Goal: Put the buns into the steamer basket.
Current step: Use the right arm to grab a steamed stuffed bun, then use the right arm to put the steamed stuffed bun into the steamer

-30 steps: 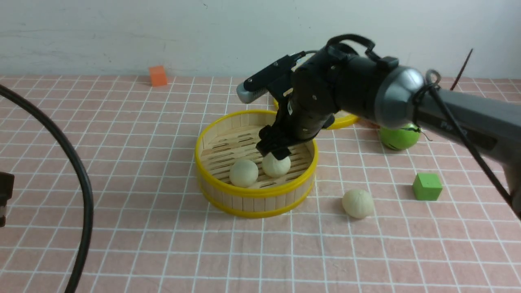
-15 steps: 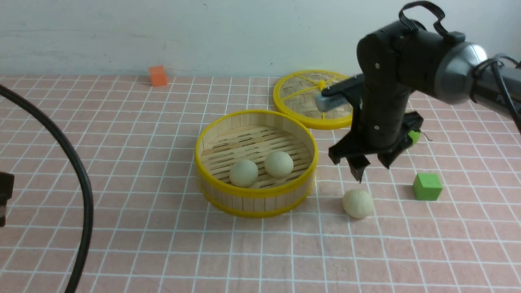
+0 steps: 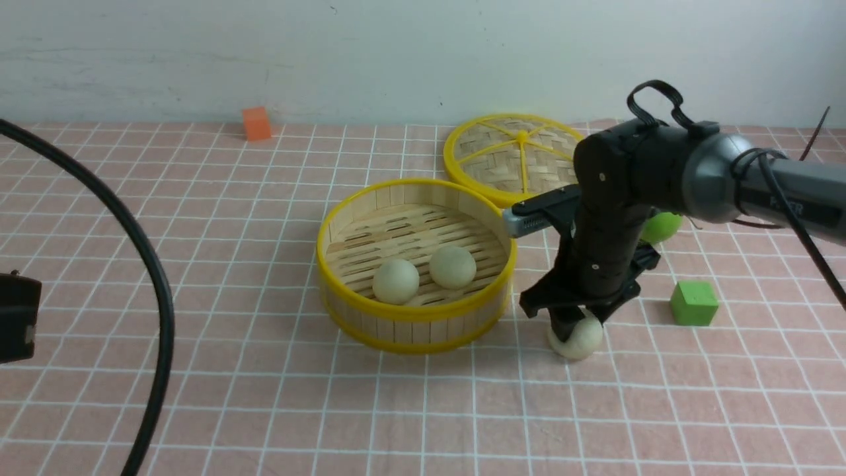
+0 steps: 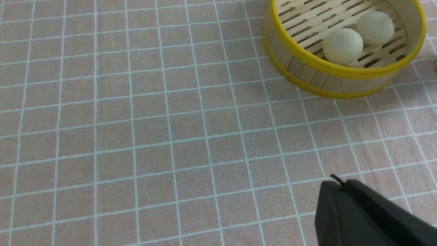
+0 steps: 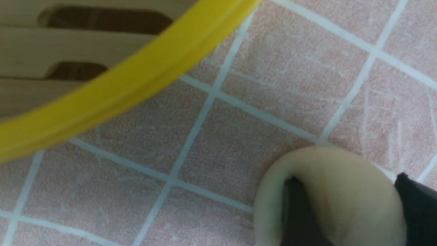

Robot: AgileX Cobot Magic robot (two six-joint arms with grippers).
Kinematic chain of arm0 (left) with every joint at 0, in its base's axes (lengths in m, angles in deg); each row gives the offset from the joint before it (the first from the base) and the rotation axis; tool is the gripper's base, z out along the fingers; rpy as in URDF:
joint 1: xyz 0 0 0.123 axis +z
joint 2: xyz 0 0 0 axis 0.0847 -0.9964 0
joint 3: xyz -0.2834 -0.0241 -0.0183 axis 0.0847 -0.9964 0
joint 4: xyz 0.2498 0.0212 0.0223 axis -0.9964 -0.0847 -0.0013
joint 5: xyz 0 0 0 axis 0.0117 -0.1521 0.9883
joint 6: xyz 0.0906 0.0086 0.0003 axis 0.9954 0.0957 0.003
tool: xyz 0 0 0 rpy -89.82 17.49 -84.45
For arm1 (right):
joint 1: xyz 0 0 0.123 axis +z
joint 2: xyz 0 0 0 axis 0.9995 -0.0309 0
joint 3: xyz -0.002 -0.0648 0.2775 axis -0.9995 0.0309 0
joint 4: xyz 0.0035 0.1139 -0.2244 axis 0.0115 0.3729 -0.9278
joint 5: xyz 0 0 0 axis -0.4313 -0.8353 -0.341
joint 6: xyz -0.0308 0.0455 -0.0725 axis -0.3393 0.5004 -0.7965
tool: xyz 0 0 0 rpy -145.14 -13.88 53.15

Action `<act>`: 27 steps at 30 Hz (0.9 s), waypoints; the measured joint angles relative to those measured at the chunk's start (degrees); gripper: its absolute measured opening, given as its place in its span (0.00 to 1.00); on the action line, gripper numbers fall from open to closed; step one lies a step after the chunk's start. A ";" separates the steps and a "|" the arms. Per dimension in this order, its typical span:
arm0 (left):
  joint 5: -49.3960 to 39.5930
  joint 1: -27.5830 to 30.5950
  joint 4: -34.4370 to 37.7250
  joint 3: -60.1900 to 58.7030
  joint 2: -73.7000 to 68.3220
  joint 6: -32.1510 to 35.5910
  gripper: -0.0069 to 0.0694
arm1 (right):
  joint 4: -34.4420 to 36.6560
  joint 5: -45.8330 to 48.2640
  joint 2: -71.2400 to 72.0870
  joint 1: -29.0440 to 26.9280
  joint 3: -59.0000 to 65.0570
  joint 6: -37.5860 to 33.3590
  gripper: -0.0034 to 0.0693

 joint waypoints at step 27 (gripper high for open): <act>1.91 0.00 0.96 0.00 0.00 0.00 0.10 | 4.94 -18.53 -7.36 8.58 -19.65 -5.09 0.56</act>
